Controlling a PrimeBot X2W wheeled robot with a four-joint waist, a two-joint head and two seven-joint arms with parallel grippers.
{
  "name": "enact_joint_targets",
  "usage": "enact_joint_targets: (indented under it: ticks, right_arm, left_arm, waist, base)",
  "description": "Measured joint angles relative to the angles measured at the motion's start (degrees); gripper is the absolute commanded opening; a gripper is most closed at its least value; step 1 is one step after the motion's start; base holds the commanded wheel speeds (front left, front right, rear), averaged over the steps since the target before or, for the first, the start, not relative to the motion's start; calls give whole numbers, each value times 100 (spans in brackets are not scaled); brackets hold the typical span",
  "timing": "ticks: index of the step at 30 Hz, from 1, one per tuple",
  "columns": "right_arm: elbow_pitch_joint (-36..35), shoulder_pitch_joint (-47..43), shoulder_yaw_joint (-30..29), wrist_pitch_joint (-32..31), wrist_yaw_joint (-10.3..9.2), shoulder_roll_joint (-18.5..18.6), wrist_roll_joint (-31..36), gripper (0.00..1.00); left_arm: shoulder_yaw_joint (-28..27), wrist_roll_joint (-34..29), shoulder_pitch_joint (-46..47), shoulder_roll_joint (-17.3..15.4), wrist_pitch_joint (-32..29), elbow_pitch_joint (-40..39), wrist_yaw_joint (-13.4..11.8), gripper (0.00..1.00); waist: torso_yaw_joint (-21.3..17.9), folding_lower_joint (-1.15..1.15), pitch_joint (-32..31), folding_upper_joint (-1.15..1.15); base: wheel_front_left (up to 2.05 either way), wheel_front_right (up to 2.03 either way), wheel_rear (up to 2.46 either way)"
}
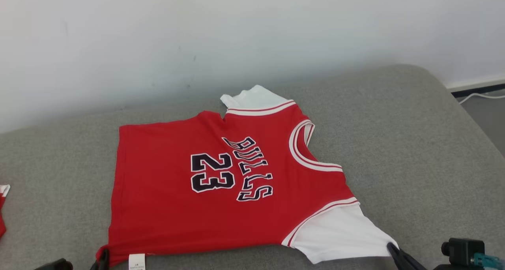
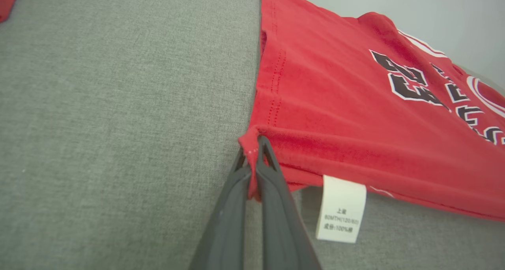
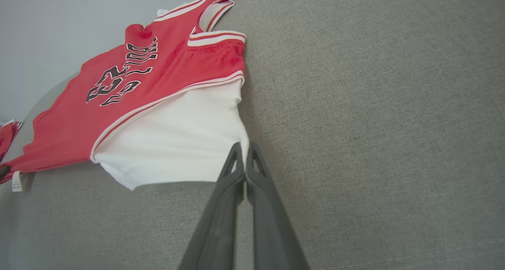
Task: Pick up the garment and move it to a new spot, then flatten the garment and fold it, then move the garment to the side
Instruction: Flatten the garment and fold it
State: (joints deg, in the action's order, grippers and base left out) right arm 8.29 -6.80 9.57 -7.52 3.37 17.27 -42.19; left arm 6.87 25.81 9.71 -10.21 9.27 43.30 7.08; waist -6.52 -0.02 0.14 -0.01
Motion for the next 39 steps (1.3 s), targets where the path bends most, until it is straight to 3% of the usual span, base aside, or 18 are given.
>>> enact_joint_targets:
  ticks: [1,2,3,4,7,15,21,24,32,39]
  right_arm:
    - [-79,-119,-15,-1,-36,1,-18,0]
    - [-143,-193,-13,-2,-46,-5,-18,0]
    - [-197,-227,-12,-3,-99,-15,-16,17]
    - [-249,-231,7,-10,-130,-11,-12,100]
    - [-355,-236,21,-43,-229,4,1,100]
    - [-471,-432,181,-241,-356,-1,49,100]
    - [-479,-666,146,-229,-633,126,383,100]
    - [-604,-628,19,44,-749,10,460,100]
    - [-825,-308,-125,929,-865,-434,755,100]
    - [-756,-227,-32,1425,-898,-591,1029,100]
  left_arm:
    - [22,0,-30,13,43,-8,0,55]
    - [27,-1,-73,13,77,-30,0,100]
    - [25,-1,-132,9,111,-53,0,100]
    - [21,-9,-188,0,138,-47,-2,100]
    - [-21,-19,-361,-56,172,-42,-34,100]
    - [-255,-14,-637,-34,301,-114,-423,100]
    - [-471,-51,-744,-38,459,-423,-738,100]
    - [-672,-46,-876,-14,515,-800,-861,100]
    - [-688,-152,-1041,522,524,-2234,-833,100]
    - [-376,-366,-1312,595,524,-2980,-489,100]
  waist:
    - [5,0,-51,0]
    - [12,0,-97,0]
    - [20,0,-132,0]
    - [28,0,-161,0]
    - [44,1,-203,0]
    - [30,2,-224,0]
    - [108,2,-244,1]
    - [144,2,-267,0]
    - [254,2,-409,1]
    - [331,2,-577,0]
  base:
    - [0,0,0]
    - [0,0,0]
    - [0,0,0]
    - [0,0,0]
    - [0,0,0]
    - [0,0,0]
    - [0,0,0]
    - [0,0,0]
    - [0,0,0]
    - [0,0,0]
